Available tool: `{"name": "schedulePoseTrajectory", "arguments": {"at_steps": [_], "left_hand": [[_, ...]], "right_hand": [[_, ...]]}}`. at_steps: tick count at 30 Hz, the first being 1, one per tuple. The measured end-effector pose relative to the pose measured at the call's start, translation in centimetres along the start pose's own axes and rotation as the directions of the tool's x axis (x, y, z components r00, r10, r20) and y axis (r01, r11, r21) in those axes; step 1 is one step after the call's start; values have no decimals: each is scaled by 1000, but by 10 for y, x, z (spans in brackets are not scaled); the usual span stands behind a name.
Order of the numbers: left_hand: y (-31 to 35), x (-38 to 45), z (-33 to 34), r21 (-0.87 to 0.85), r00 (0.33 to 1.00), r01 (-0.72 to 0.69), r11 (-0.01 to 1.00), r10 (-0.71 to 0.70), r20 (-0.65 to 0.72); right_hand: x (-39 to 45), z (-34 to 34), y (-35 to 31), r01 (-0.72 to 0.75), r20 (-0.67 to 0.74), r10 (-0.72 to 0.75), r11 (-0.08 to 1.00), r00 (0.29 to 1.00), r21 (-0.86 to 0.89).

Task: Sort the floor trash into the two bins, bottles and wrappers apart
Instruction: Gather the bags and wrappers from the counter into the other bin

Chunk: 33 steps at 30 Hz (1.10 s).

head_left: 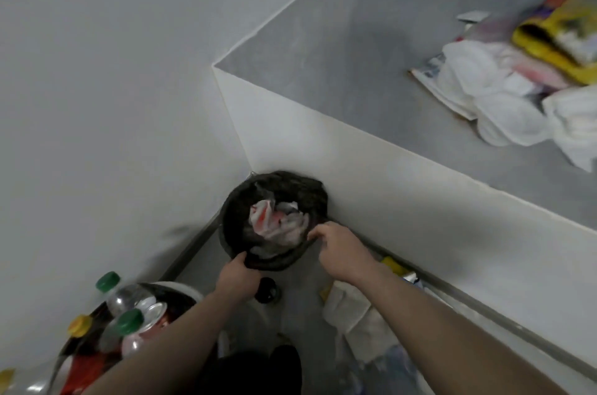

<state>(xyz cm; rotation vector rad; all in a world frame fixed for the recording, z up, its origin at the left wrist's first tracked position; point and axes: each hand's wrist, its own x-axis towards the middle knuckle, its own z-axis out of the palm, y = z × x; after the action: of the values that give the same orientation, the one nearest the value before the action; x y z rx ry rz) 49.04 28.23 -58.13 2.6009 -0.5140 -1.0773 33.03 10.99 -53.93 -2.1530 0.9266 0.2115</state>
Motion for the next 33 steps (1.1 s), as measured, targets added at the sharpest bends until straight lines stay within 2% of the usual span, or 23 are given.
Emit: {"name": "schedulePoseTrajectory", "arguments": {"at_steps": [3,6,11,18,22,26,33], "left_hand": [[6,-22,-17,158,992,-47,986,28,122],[27,-53,-36,229,980,-142,963,105,167],[79,-112,-68,186,930,-361,914,337,148],[149,-202,-109,151,780,-625,766,619,93],[191,-246,-119,185,691,-718,671,718,78],[231,-266,-119,250,623,-768,589,777,84],[304,-259,-111,356,602,-761,542,795,78]], "right_hand": [[-49,-35,17,-83,8,84,990,996,-115],[-112,-64,31,-162,1,163,982,987,-94],[-210,-92,40,-300,-145,299,954,943,16],[-319,-126,23,-295,-308,293,955,905,42],[-345,-161,13,-258,-455,259,964,852,65],[-347,-196,8,-248,-523,243,967,817,62],[-307,-259,23,-282,-584,285,954,760,98]]}}
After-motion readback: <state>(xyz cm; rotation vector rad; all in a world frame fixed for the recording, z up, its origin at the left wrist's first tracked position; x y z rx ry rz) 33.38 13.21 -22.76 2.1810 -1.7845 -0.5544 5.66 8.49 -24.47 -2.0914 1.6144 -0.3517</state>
